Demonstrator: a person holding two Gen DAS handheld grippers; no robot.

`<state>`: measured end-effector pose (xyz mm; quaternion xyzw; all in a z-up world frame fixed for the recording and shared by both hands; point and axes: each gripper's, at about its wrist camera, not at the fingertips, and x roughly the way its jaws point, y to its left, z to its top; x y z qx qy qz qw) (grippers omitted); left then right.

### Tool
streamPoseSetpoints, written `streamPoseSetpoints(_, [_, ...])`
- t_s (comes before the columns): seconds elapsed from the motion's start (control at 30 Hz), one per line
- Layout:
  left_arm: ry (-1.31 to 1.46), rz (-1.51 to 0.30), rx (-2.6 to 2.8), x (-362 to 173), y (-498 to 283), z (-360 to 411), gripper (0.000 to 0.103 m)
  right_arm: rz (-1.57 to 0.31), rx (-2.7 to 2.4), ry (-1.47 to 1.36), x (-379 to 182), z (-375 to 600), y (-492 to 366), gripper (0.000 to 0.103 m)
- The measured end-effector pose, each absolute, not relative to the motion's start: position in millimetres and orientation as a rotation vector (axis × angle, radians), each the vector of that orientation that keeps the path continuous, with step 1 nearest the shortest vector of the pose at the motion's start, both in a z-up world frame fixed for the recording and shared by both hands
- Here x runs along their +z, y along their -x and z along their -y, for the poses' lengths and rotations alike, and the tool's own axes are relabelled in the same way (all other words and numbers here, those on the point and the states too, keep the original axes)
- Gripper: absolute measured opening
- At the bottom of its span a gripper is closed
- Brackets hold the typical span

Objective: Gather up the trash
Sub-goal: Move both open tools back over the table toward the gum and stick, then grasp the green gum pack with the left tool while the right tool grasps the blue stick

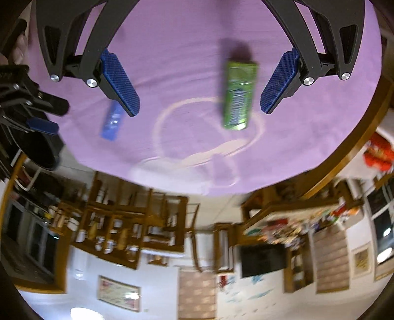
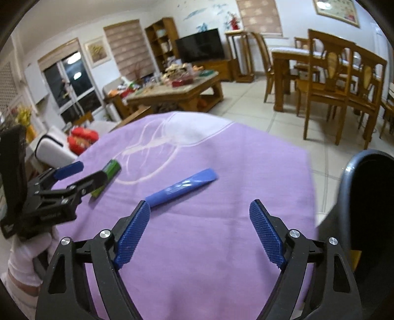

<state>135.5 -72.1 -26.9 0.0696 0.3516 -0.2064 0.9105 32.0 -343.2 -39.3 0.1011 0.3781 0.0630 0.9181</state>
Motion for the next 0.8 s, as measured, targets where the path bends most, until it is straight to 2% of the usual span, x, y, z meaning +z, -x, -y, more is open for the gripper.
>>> streamPoseSetpoints(0.5, [-0.111, -0.916, -0.421, -53, -166, 41, 0.097, -0.946, 0.145, -0.111, -67, 304, -95, 0.079])
streamPoseSetpoints(0.7, [-0.164, -0.925, -0.403, -53, -164, 48, 0.097, -0.965, 0.151, -0.043, -72, 289, -115, 0.079])
streamPoseSetpoints(0.77, [-0.175, -0.926, -0.401, -52, -163, 48, 0.097, -0.962, 0.154, -0.026, -73, 287, -118, 0.077])
streamPoseSetpoints(0.8, [-0.179, -0.926, -0.402, -53, -164, 48, 0.097, -0.962, 0.15, -0.011, -74, 285, -121, 0.073])
